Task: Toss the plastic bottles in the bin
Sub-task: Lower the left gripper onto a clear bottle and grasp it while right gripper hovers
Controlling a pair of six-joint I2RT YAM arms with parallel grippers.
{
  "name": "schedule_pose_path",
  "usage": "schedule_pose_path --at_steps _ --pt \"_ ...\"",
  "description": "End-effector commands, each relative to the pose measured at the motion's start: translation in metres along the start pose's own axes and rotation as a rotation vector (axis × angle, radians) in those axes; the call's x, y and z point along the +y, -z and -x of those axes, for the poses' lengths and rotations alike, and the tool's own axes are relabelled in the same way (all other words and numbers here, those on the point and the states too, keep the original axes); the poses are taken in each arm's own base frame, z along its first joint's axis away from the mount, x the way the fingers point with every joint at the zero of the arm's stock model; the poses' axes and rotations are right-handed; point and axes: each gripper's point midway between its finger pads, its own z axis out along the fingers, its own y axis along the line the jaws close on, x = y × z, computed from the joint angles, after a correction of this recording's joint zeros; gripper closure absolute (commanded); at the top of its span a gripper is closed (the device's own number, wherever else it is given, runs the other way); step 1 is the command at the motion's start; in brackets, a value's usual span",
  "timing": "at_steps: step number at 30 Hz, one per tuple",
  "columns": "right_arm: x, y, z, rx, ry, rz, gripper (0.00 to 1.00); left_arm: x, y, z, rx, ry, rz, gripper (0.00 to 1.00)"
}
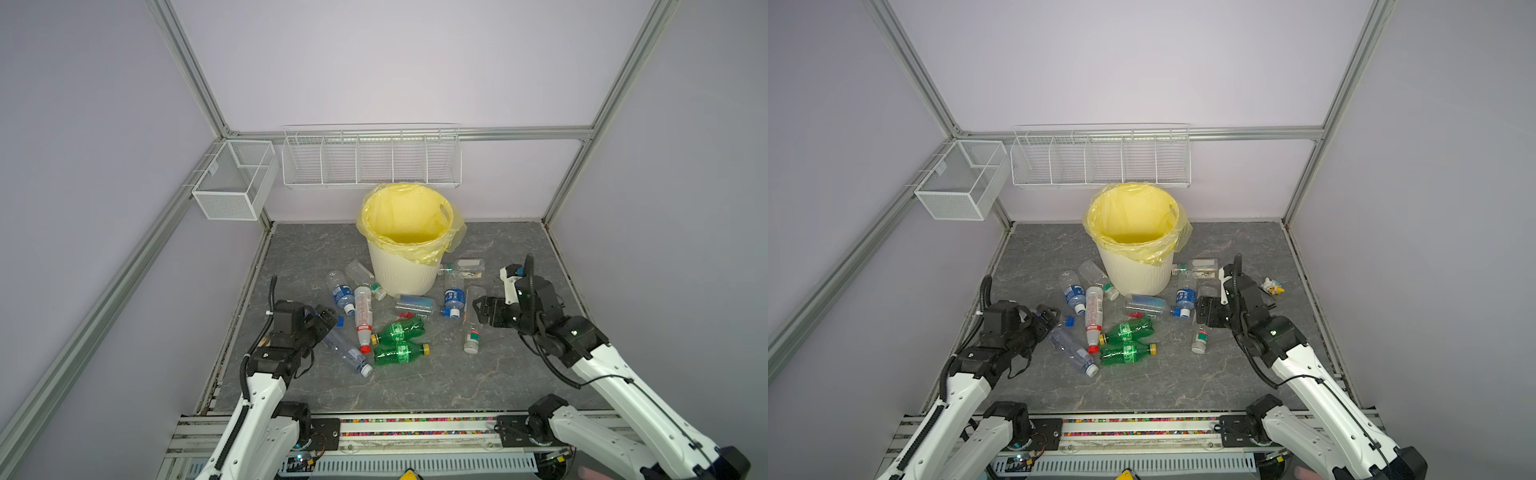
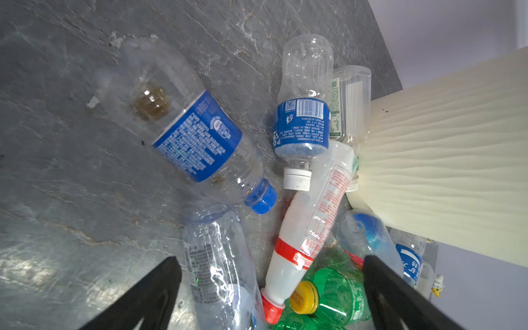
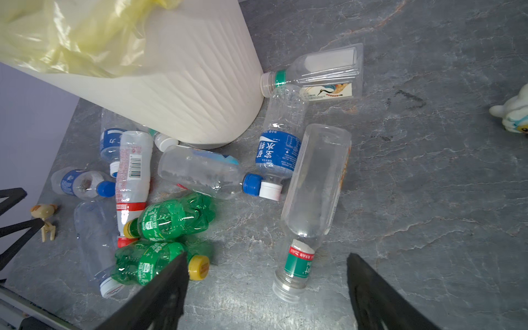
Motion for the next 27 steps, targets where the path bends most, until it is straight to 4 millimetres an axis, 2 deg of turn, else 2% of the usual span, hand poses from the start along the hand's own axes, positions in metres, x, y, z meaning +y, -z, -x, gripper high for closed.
schedule_pose_path --at_steps 1,8,22,27 --pt "-0.016 -0.004 -0.009 0.002 -0.035 -0.066 0.12 0.007 -0.002 -0.01 0.031 0.015 0.01 0.01" --pt "-0.021 -0.016 -0.02 0.028 -0.051 -0.082 0.12 0.022 -0.008 -0.024 0.065 0.027 0.029 0.01" --pt "-0.026 -0.027 -0.03 0.07 -0.066 -0.106 0.12 0.025 -0.018 -0.048 0.128 -0.027 0.047 0.0" --pt "-0.029 -0.033 -0.036 0.093 -0.06 -0.121 0.12 0.038 -0.029 -0.055 0.154 -0.038 0.112 0.0"
